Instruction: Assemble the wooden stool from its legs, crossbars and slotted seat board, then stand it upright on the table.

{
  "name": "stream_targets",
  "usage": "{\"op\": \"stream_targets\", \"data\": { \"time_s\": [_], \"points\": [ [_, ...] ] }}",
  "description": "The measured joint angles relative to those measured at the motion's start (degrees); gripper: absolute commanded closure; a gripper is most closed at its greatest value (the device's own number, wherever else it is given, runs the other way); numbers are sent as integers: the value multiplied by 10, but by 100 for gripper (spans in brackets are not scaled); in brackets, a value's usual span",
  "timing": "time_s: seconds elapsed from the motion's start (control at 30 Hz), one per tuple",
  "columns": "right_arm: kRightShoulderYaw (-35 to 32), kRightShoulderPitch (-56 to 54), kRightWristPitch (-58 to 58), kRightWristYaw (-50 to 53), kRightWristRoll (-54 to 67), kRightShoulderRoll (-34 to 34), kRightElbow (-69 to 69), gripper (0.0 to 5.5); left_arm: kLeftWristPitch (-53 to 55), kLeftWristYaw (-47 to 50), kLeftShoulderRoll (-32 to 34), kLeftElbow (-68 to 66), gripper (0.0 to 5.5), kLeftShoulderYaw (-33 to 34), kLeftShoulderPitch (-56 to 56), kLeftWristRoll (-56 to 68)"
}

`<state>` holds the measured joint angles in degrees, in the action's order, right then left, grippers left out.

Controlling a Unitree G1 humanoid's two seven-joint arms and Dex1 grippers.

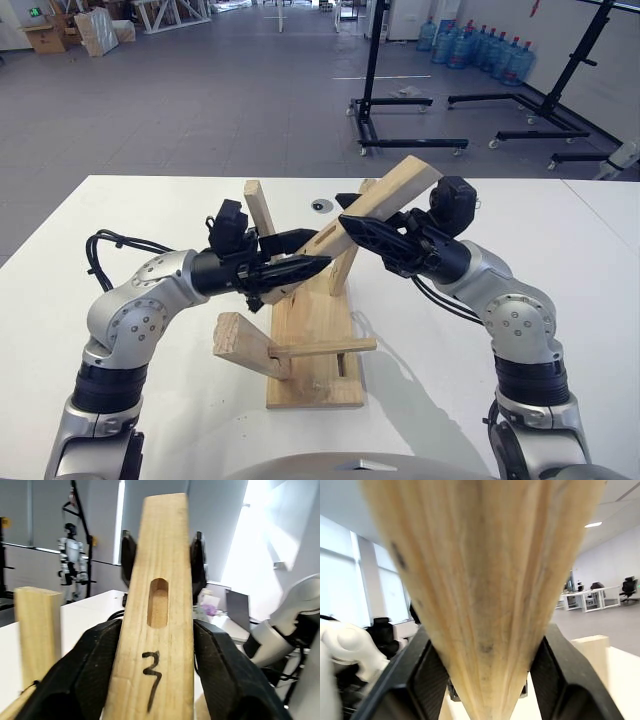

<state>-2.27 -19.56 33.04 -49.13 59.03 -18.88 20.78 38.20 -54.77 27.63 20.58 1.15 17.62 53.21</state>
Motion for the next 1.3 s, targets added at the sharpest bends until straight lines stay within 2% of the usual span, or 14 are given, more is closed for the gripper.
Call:
{"op": "stream_targets", "data": {
  "time_s": [0.1,0.3,0.37,0.47,0.6,0.7,0.83,0.97,1.13,1.3],
  "points": [
    [-31,1,-25,-14,-23,-30,9,345,-1,16,4,-16,221,30,-5,0],
    [-115,56,-10,-67,-5,-125,5,345,-1,45,22,6,136,141,-66,55],
    [-127,110,-6,-99,-12,-154,0,345,0,61,28,27,132,186,-86,93],
    [-120,174,-5,-173,-33,-199,-5,345,1,82,32,35,132,212,-96,113],
    [-78,202,-7,-236,-55,-209,-7,345,1,98,32,29,132,217,-99,118],
    [-29,194,-61,-269,-107,-207,-12,345,1,99,33,11,132,217,-98,119],
    [-6,184,-117,-302,-131,-208,-27,345,2,96,43,-2,132,216,-90,119],
    [7,169,-165,-299,-171,-204,-53,345,2,87,47,-7,132,206,-89,117],
    [33,129,-170,-276,-187,-192,-89,345,1,80,48,-12,132,188,-78,105],
    [50,121,-203,-275,-214,-193,-79,345,-5,80,48,-14,132,180,-78,90]
  ]
}}
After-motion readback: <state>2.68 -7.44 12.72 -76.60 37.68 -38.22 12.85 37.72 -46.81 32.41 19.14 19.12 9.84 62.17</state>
